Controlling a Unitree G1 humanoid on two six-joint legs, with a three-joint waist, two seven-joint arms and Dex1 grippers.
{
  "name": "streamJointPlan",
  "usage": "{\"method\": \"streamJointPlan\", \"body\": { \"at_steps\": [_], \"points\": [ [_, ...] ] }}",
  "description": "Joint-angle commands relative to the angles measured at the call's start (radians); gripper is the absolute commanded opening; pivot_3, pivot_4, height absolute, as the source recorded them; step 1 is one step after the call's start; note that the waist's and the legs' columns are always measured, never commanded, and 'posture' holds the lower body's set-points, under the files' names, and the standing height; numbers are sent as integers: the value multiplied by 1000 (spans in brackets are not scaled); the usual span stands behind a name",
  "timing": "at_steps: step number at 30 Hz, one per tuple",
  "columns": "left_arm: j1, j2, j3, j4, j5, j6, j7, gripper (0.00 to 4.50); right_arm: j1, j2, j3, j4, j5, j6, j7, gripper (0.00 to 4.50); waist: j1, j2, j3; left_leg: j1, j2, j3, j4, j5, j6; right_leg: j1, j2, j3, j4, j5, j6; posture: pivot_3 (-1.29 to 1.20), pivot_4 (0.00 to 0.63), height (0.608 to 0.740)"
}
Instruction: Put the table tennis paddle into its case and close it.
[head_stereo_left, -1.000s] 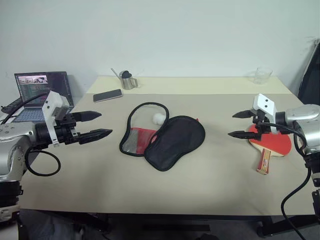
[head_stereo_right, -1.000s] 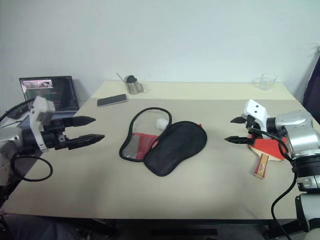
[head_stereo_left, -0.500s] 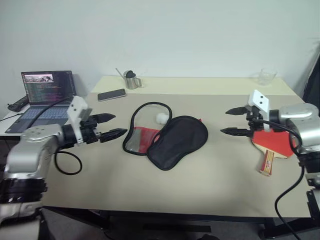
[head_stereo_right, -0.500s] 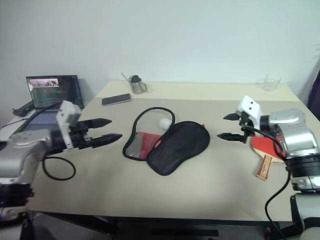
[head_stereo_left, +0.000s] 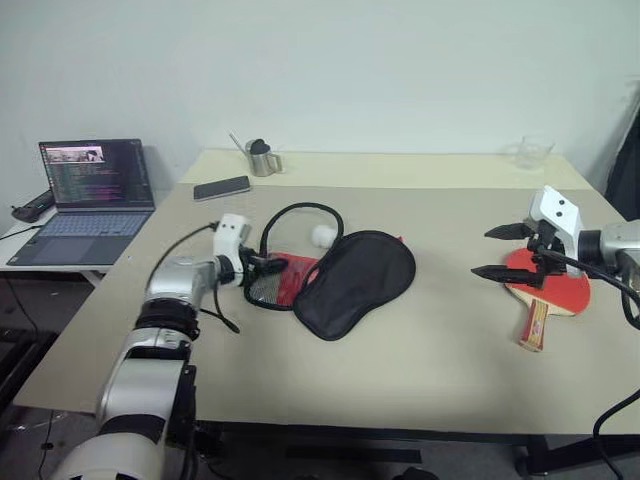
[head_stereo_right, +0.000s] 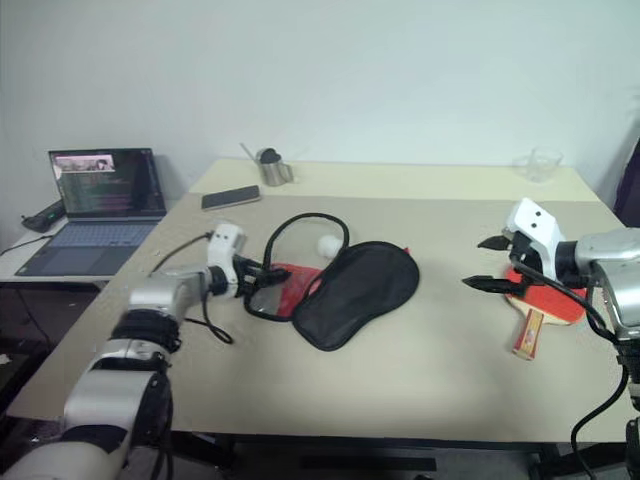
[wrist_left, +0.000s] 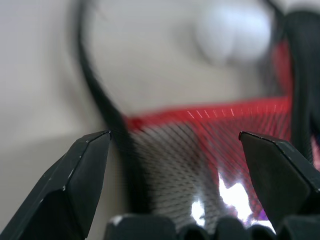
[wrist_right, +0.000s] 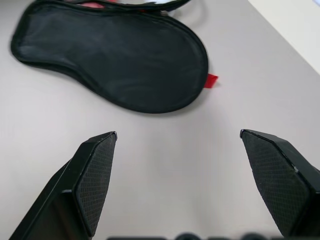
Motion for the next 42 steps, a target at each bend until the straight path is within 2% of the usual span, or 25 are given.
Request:
{"method": "streamJointPlan", "body": {
  "at_steps": [1, 4, 7, 13, 19, 25, 29, 34, 37, 42],
  "points": [
    [-21, 9, 9, 28, 24, 13, 17, 4500, 21, -24, -44, -83, 57, 22, 17, 4345, -1, -1, 0, 0, 0, 0, 0, 0, 0, 0, 0, 0, 0, 0, 0, 0, 150, 740],
    [-28, -8, 34, 51, 24, 16, 78, 4500, 16, -6, -28, -88, 58, 24, -10, 4345, 0, -1, 0, 1, 0, 1, 1, 0, 0, 1, 0, 1, 1, 0, 0, 0, 150, 740],
    [-18, -19, 51, 13, 7, 23, 71, 4500, 20, -3, -21, -85, 55, 13, -19, 4345, 1, -2, 0, 2, 0, 1, 1, 0, 0, 2, 0, 2, 1, 1, 1, 0, 150, 740],
    [33, 26, 120, -135, -55, 104, 48, 4500, 52, -4, -20, -107, 59, 17, -38, 4345, 0, -2, 1, 1, 0, 1, 1, 0, 0, 0, 0, 2, 1, 1, 1, 0, 150, 740],
    [53, 33, 190, -239, -123, 204, 71, 4500, 75, -25, -32, -124, 68, 26, -45, 4345, 9, -3, 1, 1, 0, 1, 1, 0, 0, 0, 0, 2, 0, 1, 1, 0, 150, 740],
    [28, -30, 139, -141, -89, 190, 59, 4500, 78, -38, -32, -129, 73, 32, -50, 4345, 11, -3, 1, 1, -1, 1, 1, 0, 0, 1, 0, 2, 0, 1, 1, 0, 150, 740],
    [-24, -51, 144, -36, -58, 152, 123, 4500, 78, -43, -34, -132, 71, 34, -57, 4345, 14, -4, 2, 1, 0, 0, 1, 0, 0, 1, 0, 1, 0, 1, 1, 0, 150, 740],
    [-43, -70, 144, -1, -60, 131, 105, 4500, 91, -58, -48, -138, 77, 36, -61, 4345, 14, -4, 1, 1, 0, 1, 1, 0, 0, 1, -1, 1, 1, 1, 1, 0, 150, 740],
    [-52, -81, 147, 3, -65, 122, 99, 3873, 85, -60, -44, -134, 74, 35, -65, 4398, 14, -4, 2, 1, 0, 1, 2, 0, 0, 2, -1, 1, 1, 1, 1, 0, 150, 740],
    [-54, -81, 154, -14, -75, 132, 93, 2110, 73, -61, -39, -132, 75, 35, -68, 4398, 14, -5, 2, 1, -1, 1, 2, 0, 0, 1, -1, 1, 0, 1, 1, 0, 150, 740]
  ]
}}
